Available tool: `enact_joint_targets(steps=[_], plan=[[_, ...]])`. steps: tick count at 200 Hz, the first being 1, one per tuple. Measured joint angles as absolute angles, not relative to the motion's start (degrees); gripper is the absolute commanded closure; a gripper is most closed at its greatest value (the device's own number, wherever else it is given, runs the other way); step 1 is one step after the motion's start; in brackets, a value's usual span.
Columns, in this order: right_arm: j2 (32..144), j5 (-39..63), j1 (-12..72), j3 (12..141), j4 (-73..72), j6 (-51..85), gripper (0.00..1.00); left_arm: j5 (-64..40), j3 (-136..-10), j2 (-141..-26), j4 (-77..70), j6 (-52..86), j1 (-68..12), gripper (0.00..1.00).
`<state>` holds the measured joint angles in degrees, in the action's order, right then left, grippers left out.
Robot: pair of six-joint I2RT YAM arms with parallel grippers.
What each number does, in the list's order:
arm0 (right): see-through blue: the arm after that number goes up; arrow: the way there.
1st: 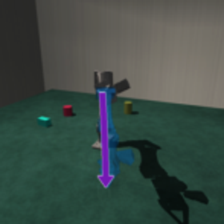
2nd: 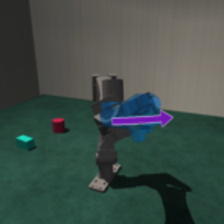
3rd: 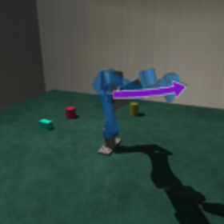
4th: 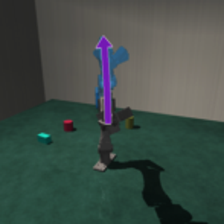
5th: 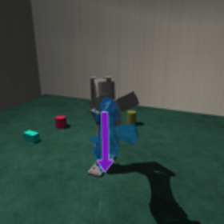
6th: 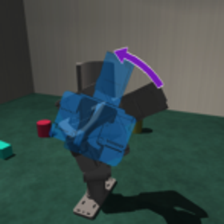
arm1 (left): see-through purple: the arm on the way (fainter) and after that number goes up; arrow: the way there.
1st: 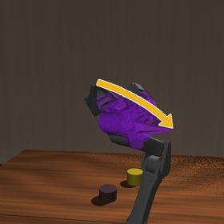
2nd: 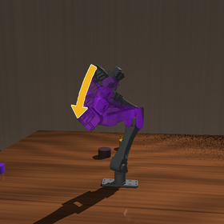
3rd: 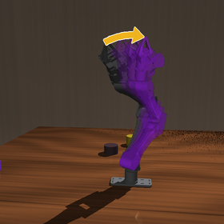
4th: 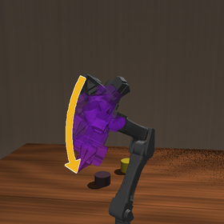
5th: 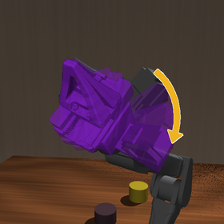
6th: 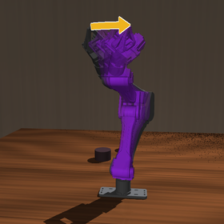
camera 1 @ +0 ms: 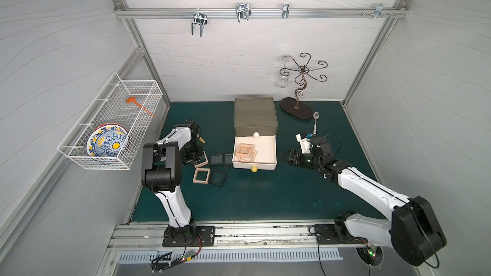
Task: Place the brooch boxes into the drawer by color
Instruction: Pick up the brooch box from the center of the board.
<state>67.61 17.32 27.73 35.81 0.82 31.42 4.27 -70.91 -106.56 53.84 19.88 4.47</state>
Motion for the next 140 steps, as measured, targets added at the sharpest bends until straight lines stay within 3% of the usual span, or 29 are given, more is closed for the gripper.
enact_joint_targets(steps=[63, 140], plan=[[67.61, 17.37, 27.73, 35.55, 0.86, 31.42, 0.29, 3.29, -70.72, -105.12, 53.28, 19.9, 4.47, 1.0], [68.95, 16.93, 27.73, 36.49, 0.89, 31.51, 0.29, -5.17, -77.14, -87.57, 53.17, 19.53, 2.74, 1.0]])
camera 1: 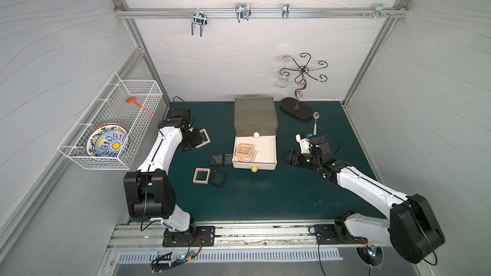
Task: Place the brooch boxes into the drawer by color
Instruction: Pick up the brooch box from the center of the board, then place the brooch box in the drawer.
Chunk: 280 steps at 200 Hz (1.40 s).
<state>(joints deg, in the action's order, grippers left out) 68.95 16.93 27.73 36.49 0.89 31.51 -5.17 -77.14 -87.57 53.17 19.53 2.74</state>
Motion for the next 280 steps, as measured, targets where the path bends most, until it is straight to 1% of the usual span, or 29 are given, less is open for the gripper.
enact_joint_targets(steps=[17, 61, 90, 143, 175, 237, 280], plan=[[68.95, 16.47, 27.73, 36.95, 0.86, 31.51, 0.29, -6.44, -78.76, -85.36, 53.23, 19.2, -0.08, 1.0], [68.18, 13.85, 27.73, 37.26, 0.99, 31.68, 0.29, -7.97, -81.45, -82.67, 53.65, 18.76, -12.8, 1.0], [66.5, 11.99, 27.68, 37.26, 1.63, 31.7, 0.28, -9.32, -82.19, -81.73, 53.39, 18.96, -19.03, 1.0], [64.6, 10.41, 27.16, 37.12, 2.24, 31.75, 0.28, -9.37, -84.05, -81.89, 53.17, 20.56, -29.17, 1.0], [63.96, 10.02, 26.59, 37.06, 2.26, 32.14, 0.27, -7.86, -85.52, -84.29, 52.49, 21.93, -35.16, 1.0], [62.89, 10.02, 25.39, 36.62, 2.68, 32.14, 0.27, -2.63, -87.09, -93.49, 52.07, 23.2, -42.41, 1.0], [61.39, 10.07, 24.71, 35.44, 3.09, 32.16, 0.27, -0.6, -87.09, -96.97, 52.05, 23.79, -44.97, 1.0]])
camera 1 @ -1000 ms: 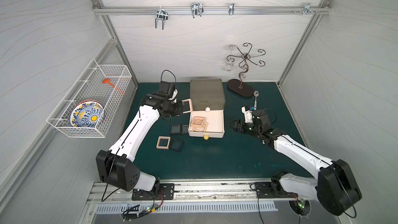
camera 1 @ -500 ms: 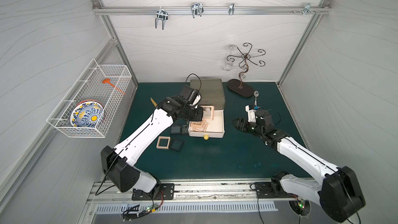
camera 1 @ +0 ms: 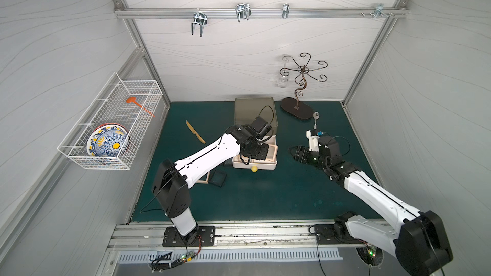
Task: Place the brooch boxes into the drawer by color
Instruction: Place the brooch box in the drawer.
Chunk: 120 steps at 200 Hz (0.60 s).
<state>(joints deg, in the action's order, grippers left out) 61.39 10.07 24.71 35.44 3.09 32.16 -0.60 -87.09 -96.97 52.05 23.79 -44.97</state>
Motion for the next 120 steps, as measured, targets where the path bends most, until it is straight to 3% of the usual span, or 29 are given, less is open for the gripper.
enact_joint_targets(steps=[98, 120], plan=[[59.81, 10.35, 23.42, 33.67, 3.68, 32.16, 0.27, 4.4, -87.09, -100.77, 52.05, 25.71, -45.34, 1.0], [59.59, 10.46, 23.16, 33.43, 3.92, 32.16, 0.27, 4.43, -87.09, -101.45, 52.05, 25.78, -45.34, 0.94]])
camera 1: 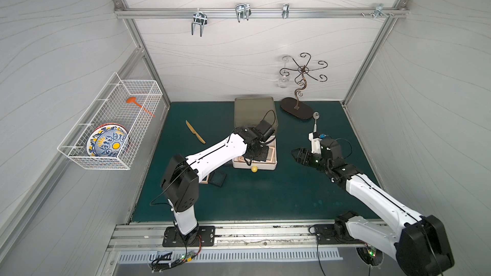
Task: Place the brooch boxes into the drawer by color
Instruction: Place the brooch box in the drawer, then pick up the brooch box from the center of the board.
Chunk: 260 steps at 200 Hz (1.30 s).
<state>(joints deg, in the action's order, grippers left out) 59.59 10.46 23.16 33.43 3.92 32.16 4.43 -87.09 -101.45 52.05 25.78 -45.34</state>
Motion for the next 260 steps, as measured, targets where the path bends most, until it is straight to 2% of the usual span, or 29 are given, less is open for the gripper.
enact_joint_targets(steps=[58, 118, 147, 166, 208, 240, 260], plan=[[59.18, 10.57, 22.85, 33.26, 4.03, 32.16, 0.27, 4.69, -87.09, -101.51, 52.01, 26.13, -45.34, 0.76], [58.08, 10.52, 22.83, 33.26, 4.91, 32.05, 0.27, 6.98, -87.96, -100.92, 52.56, 26.2, -45.32, 0.72], [57.36, 10.46, 22.83, 33.12, 4.86, 31.79, 0.27, 9.5, -88.03, -96.31, 54.7, 26.44, -44.03, 0.7], [57.08, 10.46, 22.83, 33.01, 4.89, 31.4, 0.27, 9.96, -86.0, -89.41, 55.2, 26.83, -39.57, 0.68], [57.19, 10.48, 22.83, 32.62, 4.27, 30.68, 0.26, 10.72, -72.47, -73.49, 55.94, 27.83, -22.55, 0.68], [58.65, 10.83, 22.72, 32.21, 3.51, 30.26, 0.25, 8.86, -57.04, -69.69, 54.96, 31.88, -12.8, 0.67], [60.36, 11.46, 22.72, 32.25, 2.98, 29.93, 0.25, 7.31, -47.7, -67.61, 52.58, 36.8, -10.39, 0.67]])
